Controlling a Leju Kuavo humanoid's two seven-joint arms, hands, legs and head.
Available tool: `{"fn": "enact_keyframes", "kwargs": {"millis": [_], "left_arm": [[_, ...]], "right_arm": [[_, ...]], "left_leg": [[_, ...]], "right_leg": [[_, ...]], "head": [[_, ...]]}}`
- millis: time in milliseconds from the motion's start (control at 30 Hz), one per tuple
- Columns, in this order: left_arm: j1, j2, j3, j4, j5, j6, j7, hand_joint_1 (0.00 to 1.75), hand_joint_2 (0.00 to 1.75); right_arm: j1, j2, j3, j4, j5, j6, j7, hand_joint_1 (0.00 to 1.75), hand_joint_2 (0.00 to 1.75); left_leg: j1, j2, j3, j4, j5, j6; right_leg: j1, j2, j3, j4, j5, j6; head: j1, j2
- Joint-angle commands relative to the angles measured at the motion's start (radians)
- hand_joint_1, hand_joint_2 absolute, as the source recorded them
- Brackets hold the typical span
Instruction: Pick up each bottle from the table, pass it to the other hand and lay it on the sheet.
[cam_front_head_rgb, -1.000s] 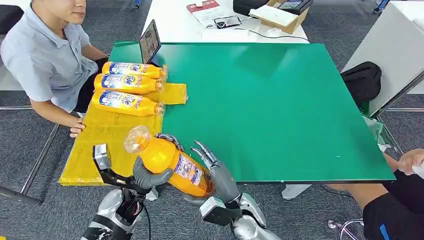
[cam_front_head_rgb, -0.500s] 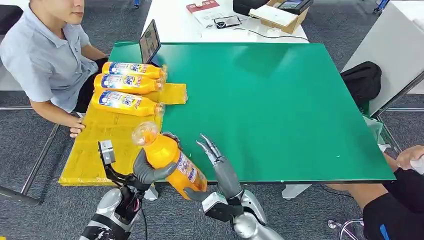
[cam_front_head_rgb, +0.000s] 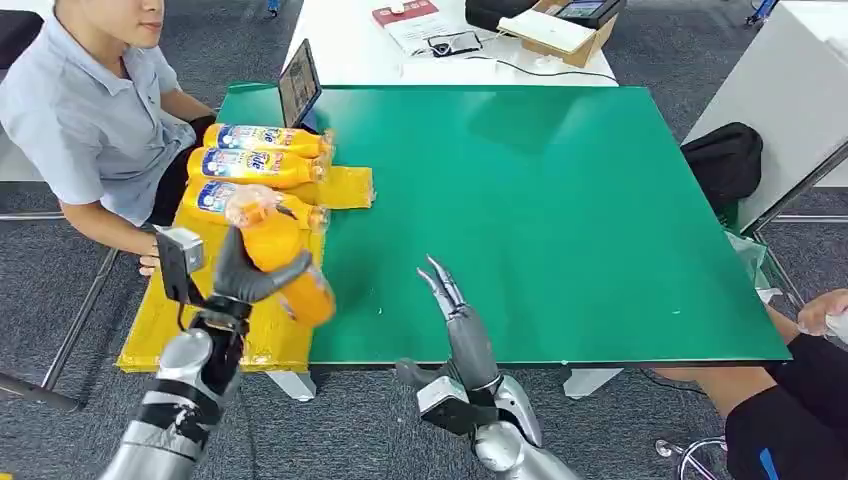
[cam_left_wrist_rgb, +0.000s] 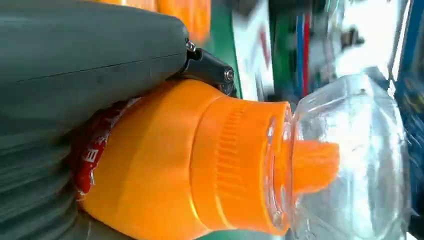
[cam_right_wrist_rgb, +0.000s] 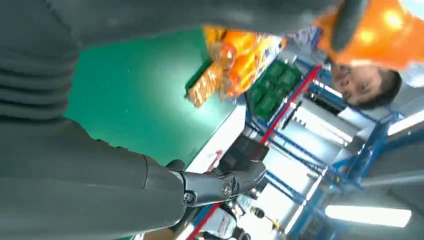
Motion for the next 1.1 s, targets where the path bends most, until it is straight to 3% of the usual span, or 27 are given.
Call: {"fn": "enact_keyframes", "kwargs": {"millis": [33, 100, 233, 400, 500, 800, 1000, 1100], "left_arm": [[-0.196, 0.063, -0.064, 0.135, -0.332, 0.170, 0.019, 1.75, 1.75], [-0.238, 0.067, -0.139, 0.197, -0.549, 0.277, 0.028, 1.75, 1.75], [-0.282, 0.053, -0.207, 0.287, -0.669, 0.282, 0.032, 1.75, 1.75], [-0.414, 0.020, -0.312, 0.581, -0.916, 0.281, 0.175, 1.75, 1.75], [-0.441, 0.006, -0.299, 0.693, -0.932, 0.270, 0.213, 1.75, 1.75], [-0.441, 0.006, -0.299, 0.693, -0.932, 0.270, 0.213, 1.75, 1.75], [-0.401, -0.023, -0.206, 0.777, -0.852, 0.250, 0.197, 1.75, 1.75], [-0.389, -0.014, -0.235, 0.820, -0.920, 0.331, 0.234, 1.75, 1.75]], "right_arm": [[-0.030, -0.017, 0.008, -0.022, -0.029, 0.009, 0.001, 0.00, 0.00], [-0.035, -0.013, 0.007, -0.018, -0.032, 0.025, 0.001, 0.00, 0.00], [-0.037, -0.007, 0.006, -0.018, -0.037, 0.042, 0.001, 0.00, 0.00], [-0.030, 0.001, 0.000, -0.018, -0.039, 0.060, 0.001, 0.00, 0.00], [-0.025, 0.004, -0.003, -0.019, -0.046, 0.067, 0.001, 0.00, 0.00], [-0.025, 0.004, -0.003, -0.019, -0.046, 0.067, 0.001, 0.00, 0.00], [-0.024, 0.008, -0.002, -0.002, -0.048, 0.071, 0.001, 0.00, 0.00], [-0.029, 0.010, 0.007, 0.004, -0.049, 0.074, 0.001, 0.00, 0.00]], "left_leg": [[0.001, -0.002, 0.002, 0.001, -0.002, -0.001], [0.001, -0.002, 0.003, 0.002, -0.002, -0.001], [0.000, -0.001, 0.003, 0.001, -0.001, -0.001], [0.000, -0.004, 0.003, 0.001, -0.001, -0.001], [0.001, -0.004, 0.006, 0.002, -0.003, -0.002], [0.001, -0.001, 0.005, 0.002, -0.003, -0.001], [0.000, 0.001, 0.003, 0.000, -0.001, 0.000], [0.000, 0.001, 0.005, 0.000, -0.002, -0.001]], "right_leg": [[0.001, -0.002, 0.003, 0.001, -0.002, -0.002], [0.001, -0.002, 0.004, 0.002, -0.003, -0.002], [0.000, -0.001, 0.004, 0.001, -0.002, -0.002], [0.000, -0.004, 0.004, 0.001, -0.002, -0.002], [0.001, -0.003, 0.008, 0.002, -0.004, -0.003], [0.001, 0.000, 0.005, 0.002, -0.004, -0.002], [0.000, 0.001, 0.002, 0.000, 0.000, -0.001], [0.000, 0.002, 0.005, 0.000, -0.001, -0.002]], "head": [[0.000, 0.000], [0.000, 0.000], [0.000, 0.000], [0.000, 0.000], [0.000, 0.000], [0.000, 0.000], [0.000, 0.000], [0.000, 0.000]]}}
